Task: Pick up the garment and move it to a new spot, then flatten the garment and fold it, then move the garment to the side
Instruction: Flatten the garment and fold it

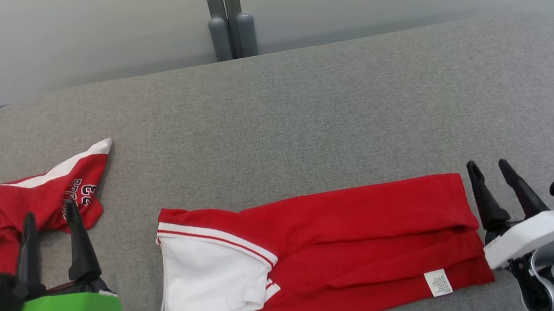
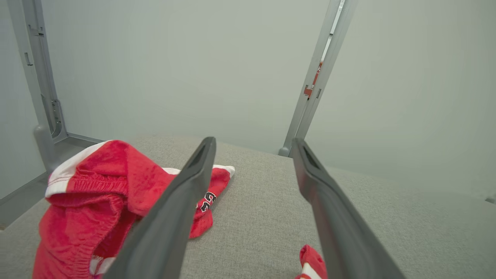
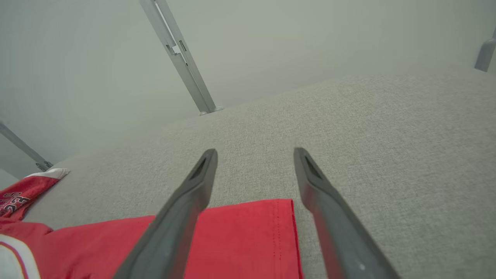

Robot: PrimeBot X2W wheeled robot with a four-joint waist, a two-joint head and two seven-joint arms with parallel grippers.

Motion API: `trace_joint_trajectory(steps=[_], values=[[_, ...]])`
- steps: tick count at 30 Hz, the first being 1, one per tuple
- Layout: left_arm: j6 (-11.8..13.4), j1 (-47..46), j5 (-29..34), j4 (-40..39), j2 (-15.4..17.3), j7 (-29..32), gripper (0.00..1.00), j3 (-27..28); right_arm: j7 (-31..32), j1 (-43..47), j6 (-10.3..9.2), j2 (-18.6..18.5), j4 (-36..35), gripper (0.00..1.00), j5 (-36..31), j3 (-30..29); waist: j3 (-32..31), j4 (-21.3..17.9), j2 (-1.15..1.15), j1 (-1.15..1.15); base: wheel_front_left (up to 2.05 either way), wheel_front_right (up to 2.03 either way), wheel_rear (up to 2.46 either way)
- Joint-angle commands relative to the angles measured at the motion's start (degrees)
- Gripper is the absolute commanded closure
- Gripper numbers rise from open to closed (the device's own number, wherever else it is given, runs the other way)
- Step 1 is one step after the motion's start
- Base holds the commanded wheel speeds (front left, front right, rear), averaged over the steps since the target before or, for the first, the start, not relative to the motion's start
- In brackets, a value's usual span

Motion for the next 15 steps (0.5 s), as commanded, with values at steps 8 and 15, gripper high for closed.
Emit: trace_joint_trajectory(steps=[8, 15], values=[[-8.27, 3.42, 8.97, 1.17, -9.22, -0.14, 0.00, 7.78, 2.76, 2.35, 0.03, 0.95, 1.19, 0.00, -0.65, 1.01, 0.56, -0.24, 0.00, 0.00, 0.00, 0.00, 0.00], [-12.78, 2.06, 13.10, 2.80, -12.77, -0.14, 0.00, 10.59, 7.22, 2.02, 0.03, 2.29, 4.90, 0.00, -1.06, -1.48, 0.79, 0.02, 0.00, 0.00, 0.00, 0.00, 0.00]])
